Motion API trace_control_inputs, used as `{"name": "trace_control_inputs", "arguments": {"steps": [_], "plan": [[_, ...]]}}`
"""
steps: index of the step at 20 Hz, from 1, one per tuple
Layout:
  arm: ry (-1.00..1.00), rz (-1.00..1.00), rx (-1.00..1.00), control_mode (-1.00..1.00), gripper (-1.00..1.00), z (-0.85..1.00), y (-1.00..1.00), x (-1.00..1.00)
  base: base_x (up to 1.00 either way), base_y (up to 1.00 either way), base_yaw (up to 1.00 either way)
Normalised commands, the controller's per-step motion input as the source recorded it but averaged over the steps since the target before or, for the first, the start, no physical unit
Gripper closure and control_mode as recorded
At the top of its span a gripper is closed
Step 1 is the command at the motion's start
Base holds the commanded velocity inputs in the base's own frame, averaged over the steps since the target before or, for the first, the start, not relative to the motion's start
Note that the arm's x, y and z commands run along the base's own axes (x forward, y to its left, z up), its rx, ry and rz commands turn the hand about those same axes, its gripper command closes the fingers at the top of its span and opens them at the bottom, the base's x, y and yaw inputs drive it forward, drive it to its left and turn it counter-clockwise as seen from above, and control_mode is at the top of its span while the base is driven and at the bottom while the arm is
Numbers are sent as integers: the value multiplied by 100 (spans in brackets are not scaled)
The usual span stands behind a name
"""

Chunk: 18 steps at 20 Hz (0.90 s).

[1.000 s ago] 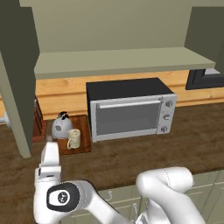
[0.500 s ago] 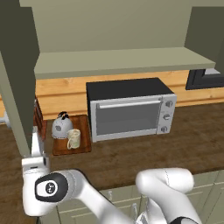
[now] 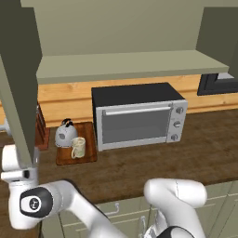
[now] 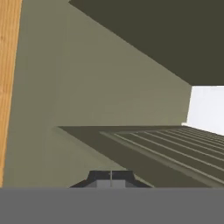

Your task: Pick the kettle from the counter and place it on the tray. Then pick the mug from the cabinet and place it on the tray. Then close the cabinet doors.

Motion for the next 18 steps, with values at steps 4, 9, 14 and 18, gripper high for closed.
{"name": "trace_control_inputs", "arguments": {"steps": [4, 9, 14, 18], "plan": [[-17, -9, -5, -100, 100, 12, 30, 10, 0, 0, 0], [-14, 0, 0, -100, 100, 6, 2, 1, 0, 0, 0], [-1, 0, 0, -100, 100, 0, 0, 0, 0, 0, 0], [-15, 2, 0, -100, 100, 16, 0, 0, 0, 0, 0]]}}
